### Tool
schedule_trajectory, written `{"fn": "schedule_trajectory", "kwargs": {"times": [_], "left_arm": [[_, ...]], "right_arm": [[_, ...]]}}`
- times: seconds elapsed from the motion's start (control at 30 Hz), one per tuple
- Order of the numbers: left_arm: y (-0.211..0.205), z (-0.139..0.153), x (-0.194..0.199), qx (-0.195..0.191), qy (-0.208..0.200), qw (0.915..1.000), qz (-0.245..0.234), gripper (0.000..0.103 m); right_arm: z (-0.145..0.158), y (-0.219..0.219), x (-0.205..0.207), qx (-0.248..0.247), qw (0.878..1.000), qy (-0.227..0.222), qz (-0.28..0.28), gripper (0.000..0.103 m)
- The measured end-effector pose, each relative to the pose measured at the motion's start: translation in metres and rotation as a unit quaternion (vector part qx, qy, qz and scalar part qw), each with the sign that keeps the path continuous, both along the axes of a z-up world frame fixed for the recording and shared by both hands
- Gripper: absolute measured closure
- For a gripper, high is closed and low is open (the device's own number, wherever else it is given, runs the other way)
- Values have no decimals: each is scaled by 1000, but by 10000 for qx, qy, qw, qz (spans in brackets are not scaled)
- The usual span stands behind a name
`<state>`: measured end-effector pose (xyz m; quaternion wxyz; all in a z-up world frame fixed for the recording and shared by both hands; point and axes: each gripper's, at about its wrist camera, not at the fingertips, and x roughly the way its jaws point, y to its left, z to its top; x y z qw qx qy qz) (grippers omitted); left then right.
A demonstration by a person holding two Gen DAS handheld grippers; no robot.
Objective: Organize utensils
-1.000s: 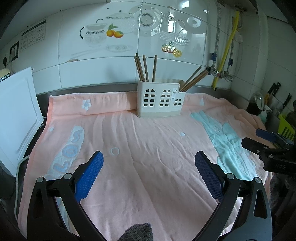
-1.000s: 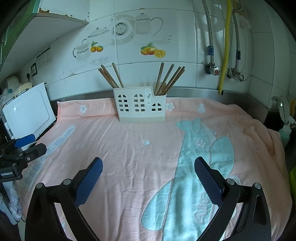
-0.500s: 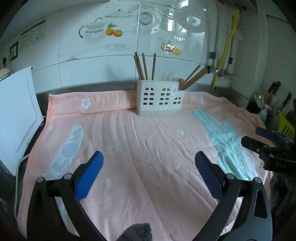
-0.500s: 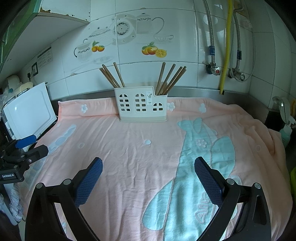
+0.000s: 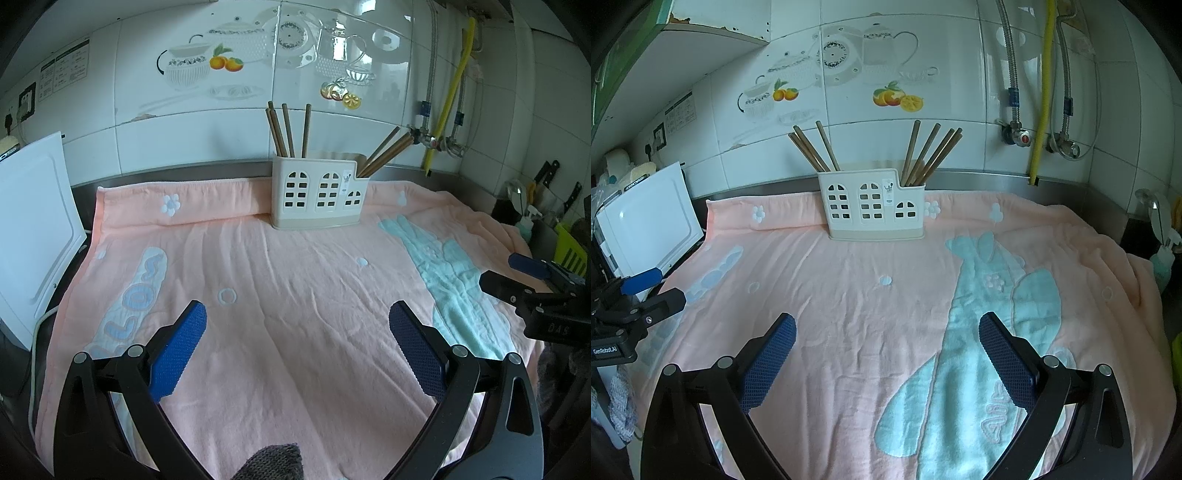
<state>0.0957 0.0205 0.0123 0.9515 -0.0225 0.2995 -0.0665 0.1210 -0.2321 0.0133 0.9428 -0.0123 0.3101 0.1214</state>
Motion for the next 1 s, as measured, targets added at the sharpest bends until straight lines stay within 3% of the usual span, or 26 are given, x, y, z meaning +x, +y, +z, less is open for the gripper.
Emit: {"fn": "schedule_trajectory", "kwargs": {"times": [1.0], "left_arm": [[-3, -3, -1, 4, 15, 10000, -46, 5]], "right_arm": [[-4, -3, 2, 42, 10000, 51, -2, 7]]}}
